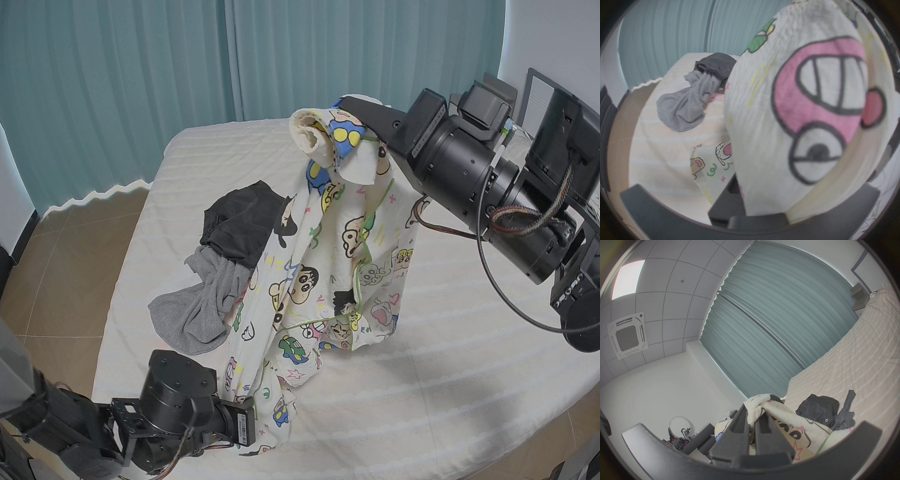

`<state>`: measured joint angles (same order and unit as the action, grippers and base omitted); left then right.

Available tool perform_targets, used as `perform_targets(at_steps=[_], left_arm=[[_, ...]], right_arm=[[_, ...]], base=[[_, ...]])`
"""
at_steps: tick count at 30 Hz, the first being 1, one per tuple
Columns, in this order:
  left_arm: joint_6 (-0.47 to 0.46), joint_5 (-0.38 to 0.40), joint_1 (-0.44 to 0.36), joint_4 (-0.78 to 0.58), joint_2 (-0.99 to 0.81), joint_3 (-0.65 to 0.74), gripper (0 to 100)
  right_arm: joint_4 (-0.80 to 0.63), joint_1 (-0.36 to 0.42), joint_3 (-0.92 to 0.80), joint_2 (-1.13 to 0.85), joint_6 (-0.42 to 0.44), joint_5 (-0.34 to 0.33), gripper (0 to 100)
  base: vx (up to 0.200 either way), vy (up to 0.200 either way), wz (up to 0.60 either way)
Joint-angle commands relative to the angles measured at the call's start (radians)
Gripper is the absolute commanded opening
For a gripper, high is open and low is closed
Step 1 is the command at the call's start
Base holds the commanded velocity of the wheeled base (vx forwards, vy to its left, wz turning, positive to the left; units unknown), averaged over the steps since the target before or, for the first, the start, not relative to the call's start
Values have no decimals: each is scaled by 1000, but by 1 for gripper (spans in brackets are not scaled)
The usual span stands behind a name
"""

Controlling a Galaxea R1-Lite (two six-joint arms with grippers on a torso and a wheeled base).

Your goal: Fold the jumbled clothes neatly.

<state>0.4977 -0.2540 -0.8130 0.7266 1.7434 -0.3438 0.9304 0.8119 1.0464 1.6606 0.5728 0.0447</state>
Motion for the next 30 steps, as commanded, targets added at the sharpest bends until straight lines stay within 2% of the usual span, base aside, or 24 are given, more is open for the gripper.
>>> perform_targets(at_steps=[1,4,8,12,13,15,19,22,26,30], left_arm=[[10,183,38,-38,-234,22,0],[13,219,48,-90,-295,20,0],[33,323,52,-217,-308,32,0],[35,340,72,-237,-288,31,0],[35,346,83,-237,-275,28,100],[35,346,89,-237,-245,28,100],[35,345,97,-234,-183,29,100],[35,343,106,-222,-125,23,100],[35,340,121,-128,-70,23,100],[33,349,101,-50,-54,39,100]], right_arm=[[-1,-53,-52,-5,1,0,0],[-1,-60,-75,-13,1,0,0],[1,-63,-120,-15,1,-3,0],[2,-62,-135,-13,7,-3,0],[1,-62,-131,-18,44,-5,0],[-1,-63,-124,-27,84,-6,0],[2,-63,-124,-35,91,-6,0],[1,-57,-128,-55,96,-32,0],[-2,-36,-126,-76,96,-48,0],[-4,0,-114,-79,95,-48,0]], base=[[0,0,0],[0,0,0],[0,0,0],[0,0,0],[0,0,0],[0,0,0],[0,0,0],[0,0,0],[0,0,0],[0,0,0]])
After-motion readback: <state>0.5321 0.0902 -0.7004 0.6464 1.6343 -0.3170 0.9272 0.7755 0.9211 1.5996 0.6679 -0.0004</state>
